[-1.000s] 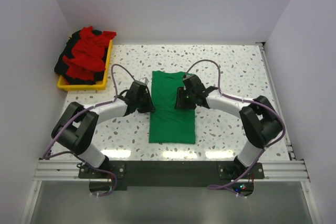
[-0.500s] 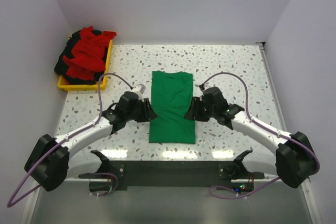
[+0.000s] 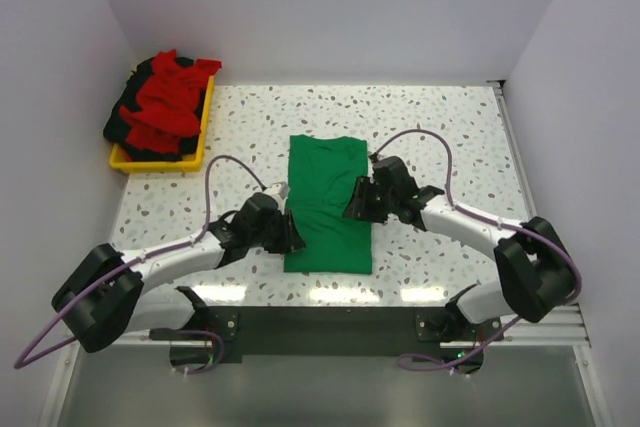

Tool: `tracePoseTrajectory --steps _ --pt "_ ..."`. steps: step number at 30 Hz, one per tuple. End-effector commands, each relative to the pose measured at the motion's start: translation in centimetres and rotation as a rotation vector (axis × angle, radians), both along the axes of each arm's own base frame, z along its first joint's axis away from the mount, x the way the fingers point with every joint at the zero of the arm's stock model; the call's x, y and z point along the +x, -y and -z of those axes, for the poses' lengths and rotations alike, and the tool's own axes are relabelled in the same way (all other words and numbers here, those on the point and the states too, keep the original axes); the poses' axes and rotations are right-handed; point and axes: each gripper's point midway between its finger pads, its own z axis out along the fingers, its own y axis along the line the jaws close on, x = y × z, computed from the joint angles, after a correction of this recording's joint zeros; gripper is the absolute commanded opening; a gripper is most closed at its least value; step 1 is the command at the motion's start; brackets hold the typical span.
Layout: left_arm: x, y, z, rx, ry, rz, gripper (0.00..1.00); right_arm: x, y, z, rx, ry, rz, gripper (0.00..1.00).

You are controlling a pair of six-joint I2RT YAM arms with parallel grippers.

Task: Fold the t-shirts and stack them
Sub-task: Fold the tshirt

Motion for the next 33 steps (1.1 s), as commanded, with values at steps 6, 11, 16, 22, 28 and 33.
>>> tracePoseTrajectory --steps 6,11,16,22,28,33 --pt "-1.7 -2.2 3.2 0.039 -0.049 -0.061 0.26 4.8 2.7 2.5 -0.147 0.071 0.129 0.43" --pt "-2.7 -3.2 4.0 0.066 -0.069 -0.064 0.26 3.8 3.9 4.6 -0.135 0.005 0.138 0.42" --pt "-2.7 -3.4 3.0 0.072 -0.054 -0.06 0.27 3.2 4.1 3.1 -0.127 0.009 0.12 0.43" --pt "-2.3 -3.6 -0.4 0.058 -0.003 -0.068 0.36 0.5 4.4 0.2 -0.09 0.008 0.066 0.44" --pt "-3.1 -3.6 -1.0 0.034 -0.018 -0.052 0.41 -5.3 3.7 -1.1 0.074 -0.053 0.003 0.45" --pt "-3.9 -3.3 -0.1 0.016 -0.048 -0.026 0.4 -8.8 3.0 -0.5 0.123 -0.094 -0.02 0.44"
